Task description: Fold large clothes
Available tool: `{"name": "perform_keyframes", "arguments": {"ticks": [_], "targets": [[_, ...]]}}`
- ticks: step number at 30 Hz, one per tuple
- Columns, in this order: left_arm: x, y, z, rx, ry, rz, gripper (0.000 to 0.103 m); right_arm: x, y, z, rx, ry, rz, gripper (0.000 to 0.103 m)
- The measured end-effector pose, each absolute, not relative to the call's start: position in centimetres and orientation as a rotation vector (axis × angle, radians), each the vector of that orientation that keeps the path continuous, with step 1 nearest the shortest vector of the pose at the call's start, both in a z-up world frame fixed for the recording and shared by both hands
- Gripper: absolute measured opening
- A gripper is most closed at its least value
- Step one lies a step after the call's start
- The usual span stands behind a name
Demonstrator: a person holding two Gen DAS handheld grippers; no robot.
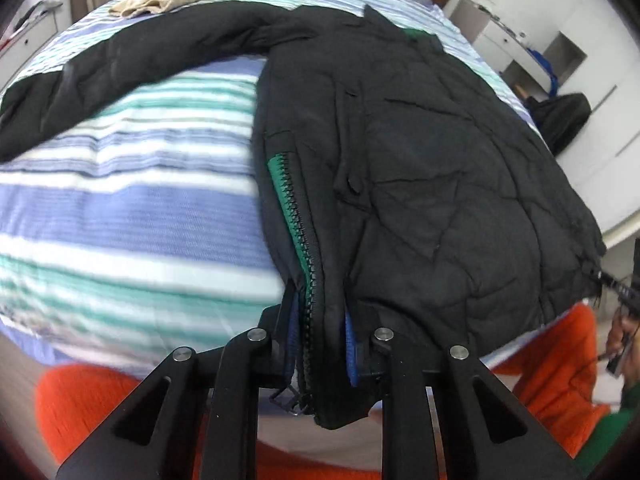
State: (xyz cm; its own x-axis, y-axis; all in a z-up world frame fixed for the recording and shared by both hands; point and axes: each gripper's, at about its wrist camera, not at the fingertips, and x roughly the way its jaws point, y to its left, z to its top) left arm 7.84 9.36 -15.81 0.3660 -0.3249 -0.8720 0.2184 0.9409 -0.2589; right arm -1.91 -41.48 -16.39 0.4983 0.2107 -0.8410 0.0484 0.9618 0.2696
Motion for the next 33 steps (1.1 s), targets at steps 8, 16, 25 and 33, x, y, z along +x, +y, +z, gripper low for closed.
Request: {"name": "perform_keyframes", "arguments": {"ticks": [8,16,25,33], "targets": [[7.7,9.1,-15.5,-0.135,1.098,-0.276,0.058,-1.6,-41.3,-16.0,0.203,1.014,0.032,0.054],[5.3,9.5,-8.0,-0.097,0.791,-0.143,0.101,-2.8,-41.8,-11.5,0.197,0.841,-0.04,0.074],[3.5,9.3,-5.7,-0.142,0.642,-0.091,0.101,-3.2,-38.5,-9.7,0.064,0.788,-0.052,0.076],[2.6,7.6,-7.2,-0.116,0.681,-0.148,0.101,-3.2,-36.1,-9.2,-0.029,0.735,-0.073,0.076]]}}
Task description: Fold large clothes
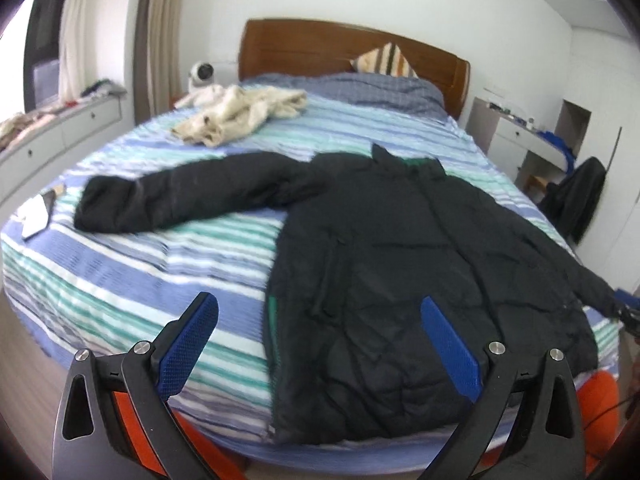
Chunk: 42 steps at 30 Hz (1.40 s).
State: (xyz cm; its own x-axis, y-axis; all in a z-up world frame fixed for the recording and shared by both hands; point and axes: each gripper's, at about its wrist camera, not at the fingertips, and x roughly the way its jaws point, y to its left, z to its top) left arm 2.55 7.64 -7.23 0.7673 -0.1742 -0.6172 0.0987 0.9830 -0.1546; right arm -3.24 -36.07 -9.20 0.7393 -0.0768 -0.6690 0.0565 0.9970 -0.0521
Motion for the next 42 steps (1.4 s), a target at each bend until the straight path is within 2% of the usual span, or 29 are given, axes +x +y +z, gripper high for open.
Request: {"name": "perform_keyframes", "arguments": {"ticks": [6,13,16,29,42], "targets": [[2.6,5.6,-7.7,-0.062,0.754,-0.182,0.101,-3.2,-34.7,-8.8,-0.135,0.684,-0.104,0.076],[2.6,4.2,-6.5,0.0,0.729,-0.211,0.102,-3.2,-35.3,-8.8,-0.125,0.686,-0.131,0.076],[2.5,4.1,-5.9,0.002,0.711,-0.213,0.102,-3.1,-35.4,-9.0,-0.127,0.697,-0.137,0.082],[2.1,3.7,-4.0,0.044,0.645,-0.174,0.102,-2.7,-34.7,-9.4,-0.147,0.718,-0.132,0.083],[2.5,3.0,-4.2,0.082,0.644,-0.161,0.103,-2.5,-35.0,-10.0,-0.14,0.748,-0.135,0.084]]}}
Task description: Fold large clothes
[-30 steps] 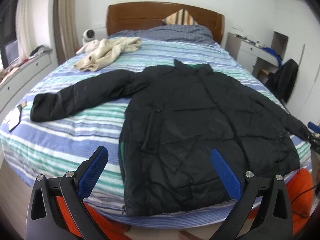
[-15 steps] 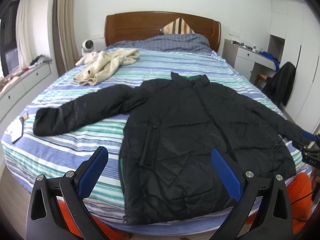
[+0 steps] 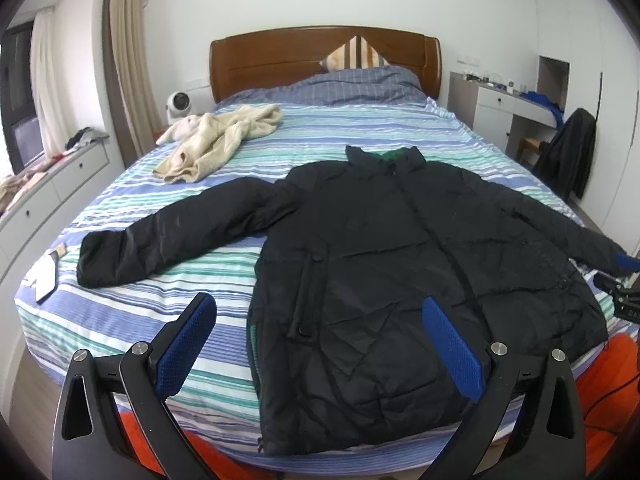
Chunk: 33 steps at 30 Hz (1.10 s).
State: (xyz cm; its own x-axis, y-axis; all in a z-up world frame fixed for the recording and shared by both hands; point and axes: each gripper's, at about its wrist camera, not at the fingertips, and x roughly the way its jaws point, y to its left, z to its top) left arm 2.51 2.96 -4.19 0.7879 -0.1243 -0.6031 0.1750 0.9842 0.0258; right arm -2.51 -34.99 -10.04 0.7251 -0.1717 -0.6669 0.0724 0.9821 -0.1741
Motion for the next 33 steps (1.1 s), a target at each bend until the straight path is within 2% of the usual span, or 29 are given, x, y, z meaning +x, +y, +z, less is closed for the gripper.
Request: {"name": "perform_keyframes", "arguments": {"ticks": [33], "targets": [[3.3,2.7,-5.2,0.082,0.673,-0.144,0.102,-2.9,-39.8,-10.0,-0.013,0.739,-0.22,0.084]]}}
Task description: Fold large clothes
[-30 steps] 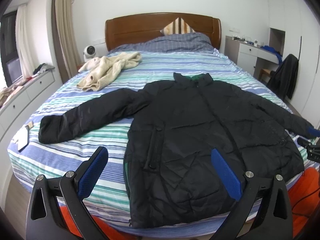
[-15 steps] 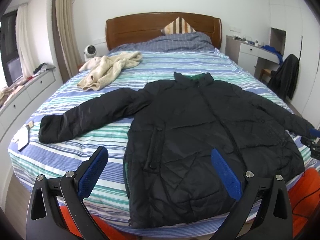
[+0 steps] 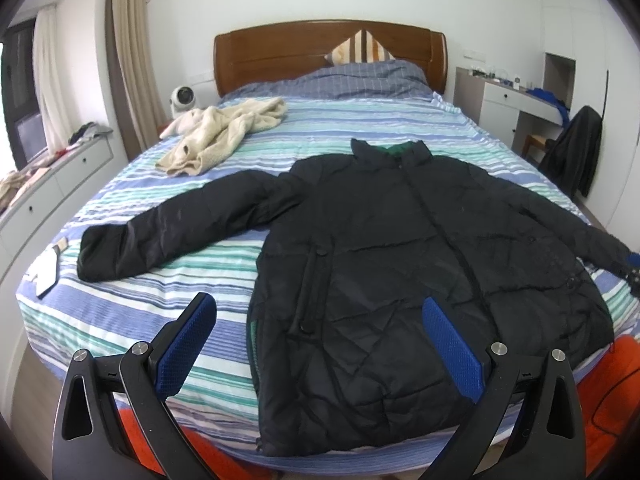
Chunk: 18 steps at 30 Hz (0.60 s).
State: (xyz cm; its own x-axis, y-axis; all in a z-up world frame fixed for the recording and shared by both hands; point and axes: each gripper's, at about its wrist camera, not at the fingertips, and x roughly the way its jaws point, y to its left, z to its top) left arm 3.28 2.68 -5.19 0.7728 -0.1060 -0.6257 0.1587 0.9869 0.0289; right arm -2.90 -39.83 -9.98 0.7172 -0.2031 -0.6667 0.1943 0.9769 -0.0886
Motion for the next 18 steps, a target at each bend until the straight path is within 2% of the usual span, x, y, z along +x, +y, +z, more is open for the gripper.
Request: {"name": "perform_keyframes", "arguments": {"ticks": [6,11,18], "targets": [[3.6,1.9,-5.2,0.103,0.679,-0.146,0.102,-5.1,-48.5,-11.2,0.313,0.712,-0.293,0.084],[3.7,0.9,-4.8,0.106,0.675,-0.165,0.103,-8.1,-58.8,-14.4,0.698,0.638,-0.441,0.084],[3.3,-0.5,-4.3,0.159,0.657,-0.175,0.103,-8.2,-65.8,-18.0,0.916,0.569,-0.535,0.084]]}}
